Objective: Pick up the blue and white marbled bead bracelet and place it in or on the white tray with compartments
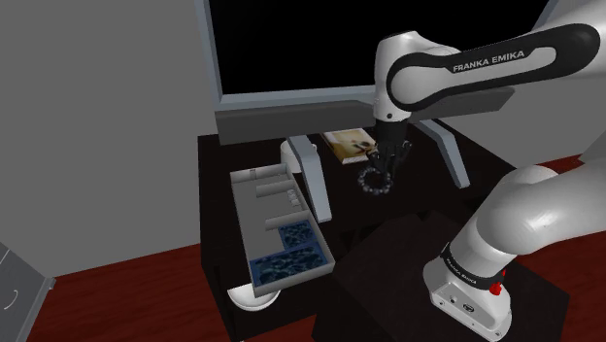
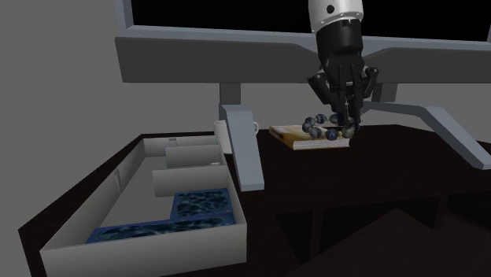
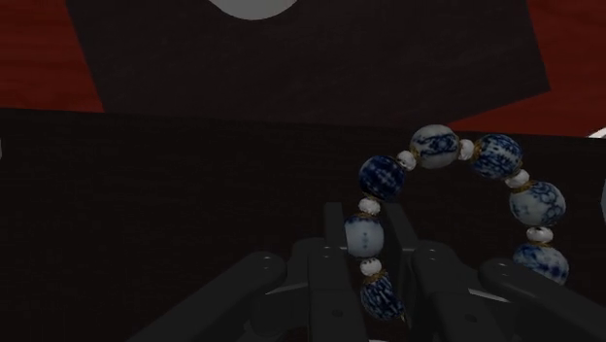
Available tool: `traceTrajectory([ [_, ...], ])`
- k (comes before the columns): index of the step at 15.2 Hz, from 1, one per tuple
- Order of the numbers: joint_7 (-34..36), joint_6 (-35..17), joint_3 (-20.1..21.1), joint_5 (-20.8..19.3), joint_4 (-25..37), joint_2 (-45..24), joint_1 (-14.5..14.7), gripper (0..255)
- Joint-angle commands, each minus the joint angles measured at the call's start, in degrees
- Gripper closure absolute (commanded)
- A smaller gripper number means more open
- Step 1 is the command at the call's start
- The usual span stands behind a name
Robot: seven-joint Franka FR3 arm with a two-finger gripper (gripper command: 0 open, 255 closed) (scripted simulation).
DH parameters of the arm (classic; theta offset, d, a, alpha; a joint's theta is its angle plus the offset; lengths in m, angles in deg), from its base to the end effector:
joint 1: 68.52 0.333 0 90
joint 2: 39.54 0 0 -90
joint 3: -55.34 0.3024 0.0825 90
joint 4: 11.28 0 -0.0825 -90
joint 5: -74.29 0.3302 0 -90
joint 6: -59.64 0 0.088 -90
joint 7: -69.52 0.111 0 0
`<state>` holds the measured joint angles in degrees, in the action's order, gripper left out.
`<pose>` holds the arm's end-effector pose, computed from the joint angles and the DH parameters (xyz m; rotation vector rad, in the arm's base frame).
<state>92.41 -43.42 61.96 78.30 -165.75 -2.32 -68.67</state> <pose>0.2704 0.0363 0.4154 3.0105 -0.5217 -0.3708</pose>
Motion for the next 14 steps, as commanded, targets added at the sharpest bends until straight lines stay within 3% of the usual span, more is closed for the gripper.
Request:
traceTrajectory([
  [1, 1.23, 0.39, 0.99, 0.85, 1.6, -1.2, 0.67, 255],
  [8, 9.76, -2.04, 7.94, 5.16, 11.03, -12.54, 4.12, 255],
  [14, 17.24, -3.1, 13.06, 5.74, 21.25, -23.25, 5.9, 255],
])
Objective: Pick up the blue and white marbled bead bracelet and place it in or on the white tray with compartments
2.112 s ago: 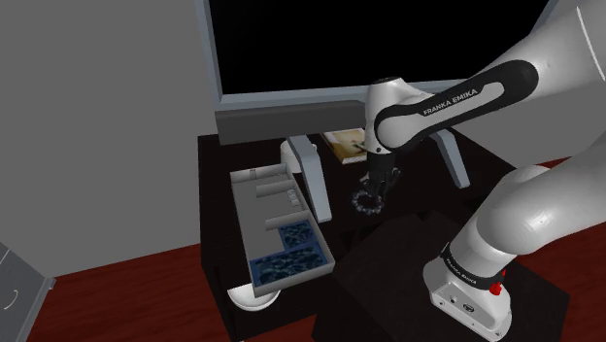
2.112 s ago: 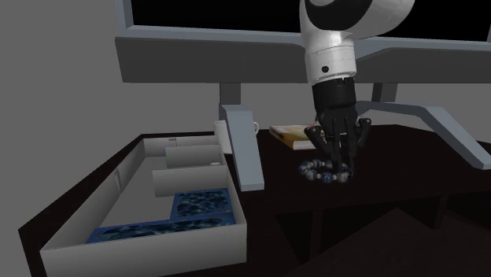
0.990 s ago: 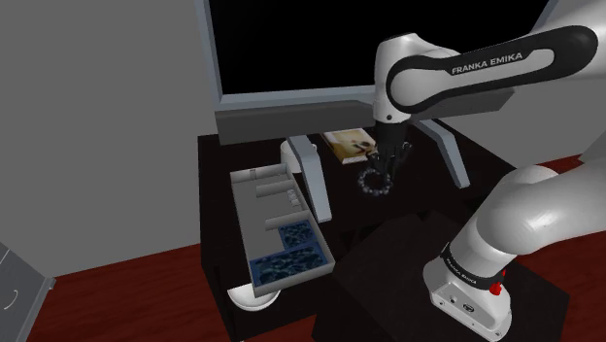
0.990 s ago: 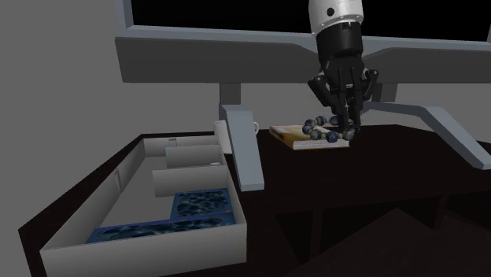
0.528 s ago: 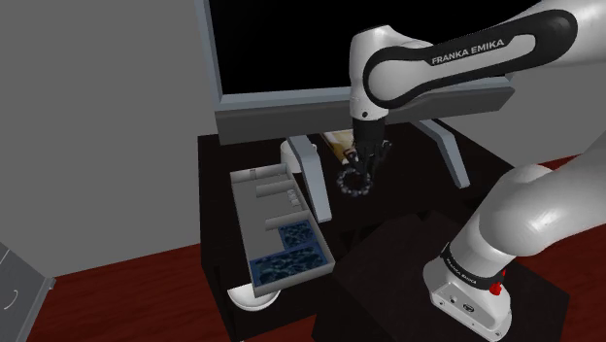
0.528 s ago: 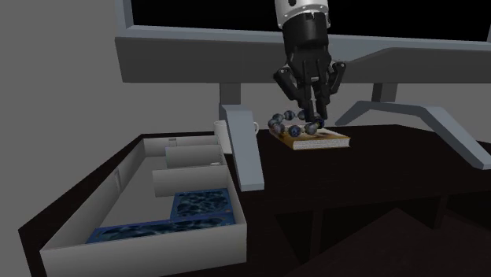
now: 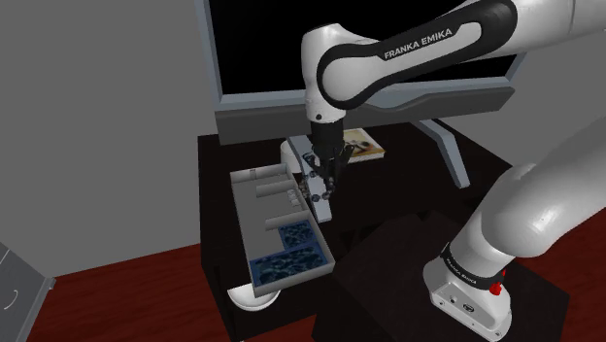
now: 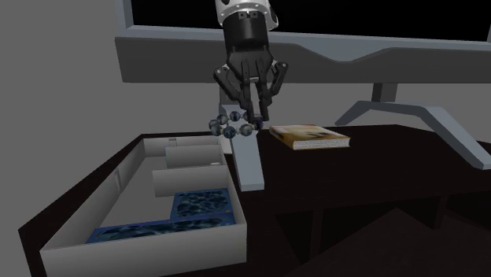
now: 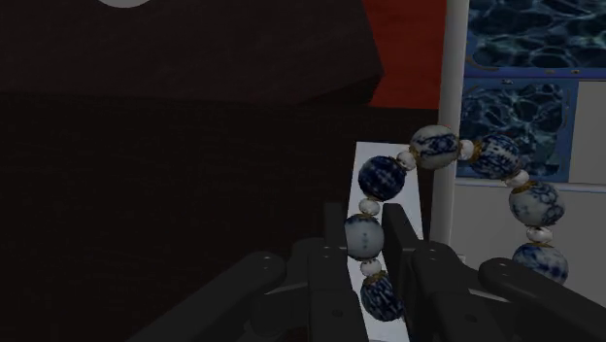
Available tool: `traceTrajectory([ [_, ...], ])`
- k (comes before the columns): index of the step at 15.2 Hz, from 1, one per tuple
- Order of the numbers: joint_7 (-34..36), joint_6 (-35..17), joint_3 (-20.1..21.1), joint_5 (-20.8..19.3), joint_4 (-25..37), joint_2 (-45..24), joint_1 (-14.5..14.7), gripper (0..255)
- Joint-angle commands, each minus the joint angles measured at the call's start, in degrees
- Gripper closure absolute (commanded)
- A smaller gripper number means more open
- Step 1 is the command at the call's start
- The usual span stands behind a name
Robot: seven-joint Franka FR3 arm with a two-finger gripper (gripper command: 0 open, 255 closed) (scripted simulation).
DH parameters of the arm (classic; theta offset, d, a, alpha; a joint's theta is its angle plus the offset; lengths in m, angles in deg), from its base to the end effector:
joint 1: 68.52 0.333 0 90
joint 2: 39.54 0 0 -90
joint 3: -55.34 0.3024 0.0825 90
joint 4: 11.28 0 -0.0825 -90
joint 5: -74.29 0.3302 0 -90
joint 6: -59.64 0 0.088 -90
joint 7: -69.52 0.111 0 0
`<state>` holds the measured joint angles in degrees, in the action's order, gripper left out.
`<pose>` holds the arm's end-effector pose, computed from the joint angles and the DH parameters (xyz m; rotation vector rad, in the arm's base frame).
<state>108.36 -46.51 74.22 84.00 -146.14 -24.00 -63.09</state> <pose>0.3476 0.1760 0.4226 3.0100 -0.5204 -0.3704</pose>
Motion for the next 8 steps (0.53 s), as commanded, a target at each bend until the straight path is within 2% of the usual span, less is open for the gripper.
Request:
traceTrajectory([
  [1, 2.59, -0.07, 1.56, -0.14, 3.52, -3.44, 0.6, 255],
  [8, 11.3, 0.68, 5.69, -3.14, 17.3, -16.35, 2.91, 255],
])
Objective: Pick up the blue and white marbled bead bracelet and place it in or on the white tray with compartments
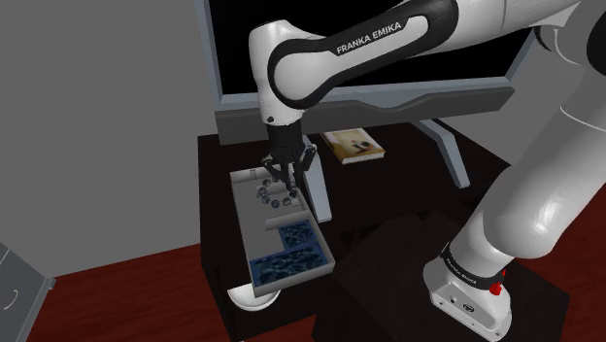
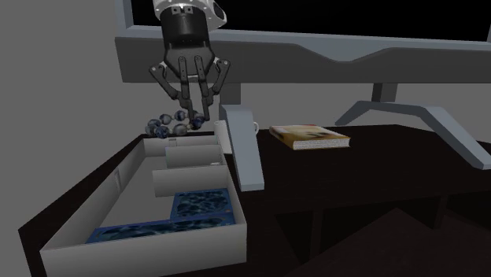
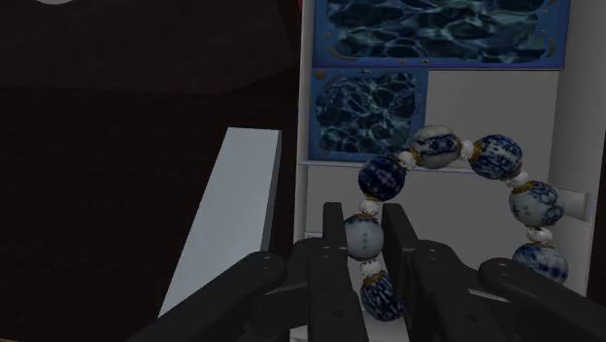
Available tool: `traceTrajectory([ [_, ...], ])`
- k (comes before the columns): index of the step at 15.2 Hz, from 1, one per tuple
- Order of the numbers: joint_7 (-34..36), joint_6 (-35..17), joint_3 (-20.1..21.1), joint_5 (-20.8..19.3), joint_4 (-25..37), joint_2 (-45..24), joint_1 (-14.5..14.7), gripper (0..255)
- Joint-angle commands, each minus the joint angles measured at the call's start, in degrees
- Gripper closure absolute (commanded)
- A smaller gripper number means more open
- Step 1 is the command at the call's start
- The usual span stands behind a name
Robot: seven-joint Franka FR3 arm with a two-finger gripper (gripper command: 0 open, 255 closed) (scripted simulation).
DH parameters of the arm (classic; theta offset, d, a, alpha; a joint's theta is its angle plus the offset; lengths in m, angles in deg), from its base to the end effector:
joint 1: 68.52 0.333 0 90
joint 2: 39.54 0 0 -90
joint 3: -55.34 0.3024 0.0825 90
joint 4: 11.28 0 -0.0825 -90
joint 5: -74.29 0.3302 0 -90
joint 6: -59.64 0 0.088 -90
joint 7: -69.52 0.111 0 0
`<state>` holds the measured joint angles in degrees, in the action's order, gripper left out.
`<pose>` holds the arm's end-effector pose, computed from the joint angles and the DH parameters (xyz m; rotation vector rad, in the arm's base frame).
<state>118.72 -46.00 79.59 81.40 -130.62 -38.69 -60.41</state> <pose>0.3905 0.2602 0.4237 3.0104 -0.5194 -0.3712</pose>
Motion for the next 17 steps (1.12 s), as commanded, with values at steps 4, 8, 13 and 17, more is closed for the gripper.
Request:
traceTrajectory([
  [4, 1.03, -2.83, 0.38, -0.93, -0.05, -2.9, 0.38, 255],
  [8, 1.18, -5.81, 0.45, -1.41, -1.7, -4.33, 0.47, 255],
  [13, 1.46, -9.52, 0.51, -2.15, -3.48, -6.4, 0.6, 255],
  [17, 1.55, -10.46, 0.51, -2.37, -3.89, -6.98, 0.64, 255],
])
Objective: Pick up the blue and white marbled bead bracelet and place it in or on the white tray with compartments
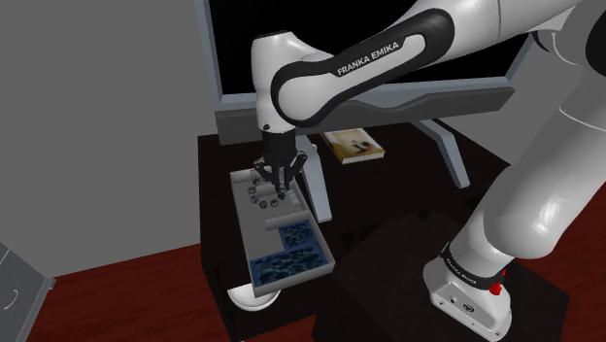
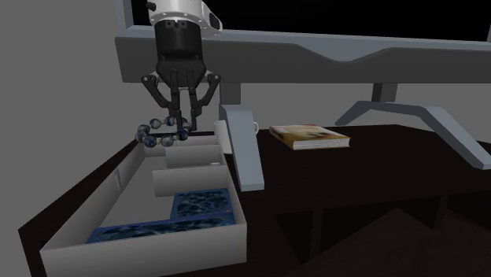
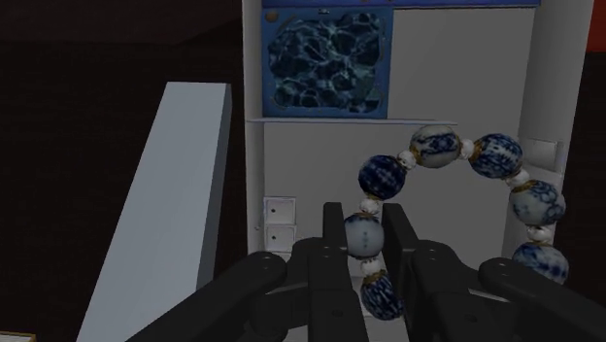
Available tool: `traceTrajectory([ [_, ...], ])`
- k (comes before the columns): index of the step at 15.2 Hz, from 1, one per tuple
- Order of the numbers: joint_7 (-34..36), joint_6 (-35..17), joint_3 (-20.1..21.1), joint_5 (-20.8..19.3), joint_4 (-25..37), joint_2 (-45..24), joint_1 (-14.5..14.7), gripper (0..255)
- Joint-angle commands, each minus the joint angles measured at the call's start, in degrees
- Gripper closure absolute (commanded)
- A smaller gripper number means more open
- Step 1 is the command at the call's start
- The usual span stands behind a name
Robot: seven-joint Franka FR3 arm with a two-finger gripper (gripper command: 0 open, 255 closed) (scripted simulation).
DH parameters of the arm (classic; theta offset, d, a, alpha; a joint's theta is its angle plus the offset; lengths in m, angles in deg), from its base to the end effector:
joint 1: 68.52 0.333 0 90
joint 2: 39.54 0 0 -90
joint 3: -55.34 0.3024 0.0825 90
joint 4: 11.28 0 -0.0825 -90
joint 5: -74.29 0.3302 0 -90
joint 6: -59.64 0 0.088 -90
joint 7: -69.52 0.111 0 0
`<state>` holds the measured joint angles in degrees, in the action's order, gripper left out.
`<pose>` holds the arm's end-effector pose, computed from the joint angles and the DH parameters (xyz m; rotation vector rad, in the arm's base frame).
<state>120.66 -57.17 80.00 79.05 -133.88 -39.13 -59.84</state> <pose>0.3991 0.2687 0.4110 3.0759 -0.5467 -0.1822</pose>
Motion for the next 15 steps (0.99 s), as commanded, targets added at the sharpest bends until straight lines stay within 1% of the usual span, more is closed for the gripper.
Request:
traceTrajectory([
  [1, -0.39, 0.71, 0.09, -0.02, -0.64, -6.54, 0.07, 255],
  [5, -0.39, 0.71, 0.05, -0.02, -0.64, -6.54, 0.11, 255],
  [6, 0.18, 0.47, 0.13, -0.8, 0.76, -8.27, 0.18, 0],
  [7, -1.1, 0.32, -0.36, -0.28, -0.66, -6.95, -0.31, 0],
  [8, -1.49, 1.23, -0.7, -0.84, 1.09, -7.98, -0.66, 0],
  [9, -1.62, 0.82, -0.64, -0.39, -0.01, -7.23, -0.6, 0],
  [10, -2.91, 0.36, -1.24, -0.22, -1.19, -6.55, -1.2, 0],
  [11, -0.37, 0.71, 0.24, -0.04, -0.64, -6.54, -0.08, 0],
  [15, -0.74, 8.01, -0.1, 0.33, 5.03, -4.82, -0.46, 0],
])
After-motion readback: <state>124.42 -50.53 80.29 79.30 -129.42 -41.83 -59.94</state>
